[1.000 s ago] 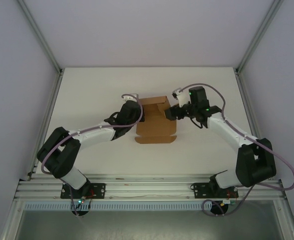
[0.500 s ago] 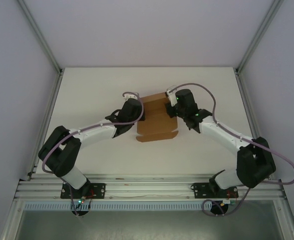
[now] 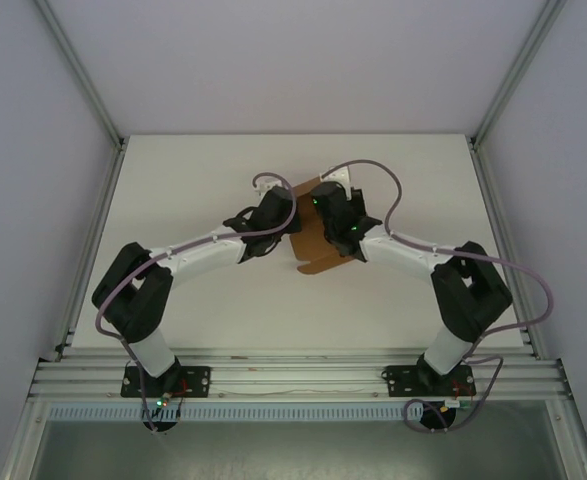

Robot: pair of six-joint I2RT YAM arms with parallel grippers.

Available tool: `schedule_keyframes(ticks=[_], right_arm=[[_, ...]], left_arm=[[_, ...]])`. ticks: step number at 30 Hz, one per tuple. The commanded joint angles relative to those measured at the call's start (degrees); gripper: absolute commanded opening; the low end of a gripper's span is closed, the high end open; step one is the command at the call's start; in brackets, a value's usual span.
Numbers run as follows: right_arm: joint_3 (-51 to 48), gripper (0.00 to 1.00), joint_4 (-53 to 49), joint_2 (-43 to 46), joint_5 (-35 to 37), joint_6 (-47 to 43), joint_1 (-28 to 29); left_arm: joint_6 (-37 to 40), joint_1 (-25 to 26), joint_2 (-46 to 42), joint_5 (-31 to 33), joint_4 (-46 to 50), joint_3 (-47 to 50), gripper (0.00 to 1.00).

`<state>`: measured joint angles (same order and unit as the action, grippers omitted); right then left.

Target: Assemble paper box

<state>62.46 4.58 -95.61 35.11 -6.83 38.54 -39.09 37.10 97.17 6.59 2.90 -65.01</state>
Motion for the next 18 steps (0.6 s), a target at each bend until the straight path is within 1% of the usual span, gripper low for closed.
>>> schedule_keyframes(ticks=[1,7,11,13,16,18], right_arm=[[0.65,0.0,-0.26,-1.61,19.26,2.03,-2.6],[2.33,0.0,-1.81,-3.16,16.24,1.21,-2.41],[1.82,0.0,0.29,-2.65,14.77,-0.59,-2.38],[1.49,0.06,-0.35,-1.68,10.97,-0.76,-2.38],[0.14,0.24,-1.77,1.43,1.59,-0.51,-2.68],[-1.11,0.28,-2.46,3.96,-5.33,-0.82,-3.27]], left_arm=[[-3.89,-0.54,0.24,2.96,6.73,-1.2,0.0],[-3.67,-0.63,2.31,3.44,9.25,-4.14,0.0],[-3.71,-0.68,2.46,2.75,8.99,-4.14,0.0],[-3.09,-0.69,2.17,2.14,8.1,-3.74,0.0],[-1.27,-0.69,1.56,0.74,6.18,-2.69,0.0],[-0.44,-0.63,1.15,1.01,6.18,-2.29,0.0]])
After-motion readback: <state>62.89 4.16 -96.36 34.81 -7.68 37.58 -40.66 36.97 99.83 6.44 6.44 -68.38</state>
